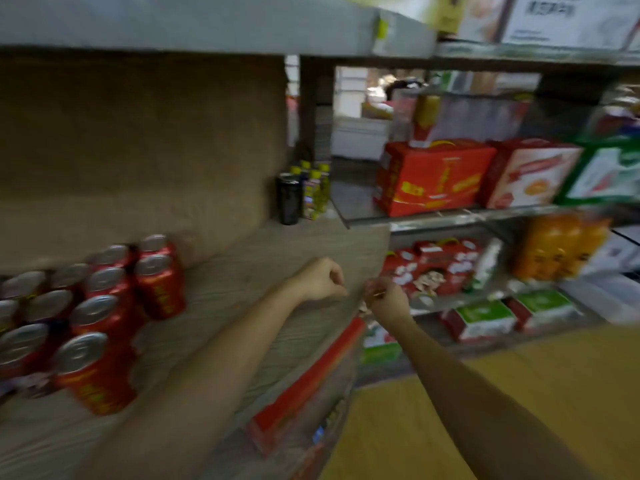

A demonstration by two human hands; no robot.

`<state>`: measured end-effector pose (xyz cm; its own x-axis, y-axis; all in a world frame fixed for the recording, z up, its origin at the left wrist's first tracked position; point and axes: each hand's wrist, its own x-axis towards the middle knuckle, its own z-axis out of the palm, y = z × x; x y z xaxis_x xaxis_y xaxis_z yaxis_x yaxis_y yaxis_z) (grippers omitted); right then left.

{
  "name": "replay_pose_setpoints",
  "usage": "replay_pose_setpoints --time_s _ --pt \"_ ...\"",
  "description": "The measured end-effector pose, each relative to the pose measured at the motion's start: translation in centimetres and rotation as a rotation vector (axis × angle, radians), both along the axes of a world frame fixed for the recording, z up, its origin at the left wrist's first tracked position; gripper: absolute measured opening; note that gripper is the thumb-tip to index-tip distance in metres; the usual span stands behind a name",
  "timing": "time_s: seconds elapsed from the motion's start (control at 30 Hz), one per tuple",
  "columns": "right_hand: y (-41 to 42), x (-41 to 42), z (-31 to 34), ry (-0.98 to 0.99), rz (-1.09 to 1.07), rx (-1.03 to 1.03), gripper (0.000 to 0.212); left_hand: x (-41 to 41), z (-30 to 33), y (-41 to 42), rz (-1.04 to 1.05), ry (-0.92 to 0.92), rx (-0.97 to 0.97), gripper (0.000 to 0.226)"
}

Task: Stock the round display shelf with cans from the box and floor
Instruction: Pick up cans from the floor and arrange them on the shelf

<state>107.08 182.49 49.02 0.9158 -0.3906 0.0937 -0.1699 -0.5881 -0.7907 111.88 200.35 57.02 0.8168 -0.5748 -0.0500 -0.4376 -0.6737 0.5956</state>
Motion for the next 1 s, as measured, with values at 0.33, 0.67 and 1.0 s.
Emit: replay_pose_setpoints --time_s 0.33,0.67,1.0 --pt "-15.8 -12.2 -10.6 0.350 -0.162 0.069 0.026 -6.2 -12.8 -17.6 -0.311 0.232 0.301 0.017" --pt "-23.5 -21.1 -28.5 0.661 -0.022 0.142 0.030 -14.9 -33.7 -24.2 0.016 0.512 0.433 0.025" --pt "-25.1 -25.5 -48.8 0.779 0.008 0.137 0.026 -26.2 -57.4 -24.9 0.225 0.738 0.411 0.044"
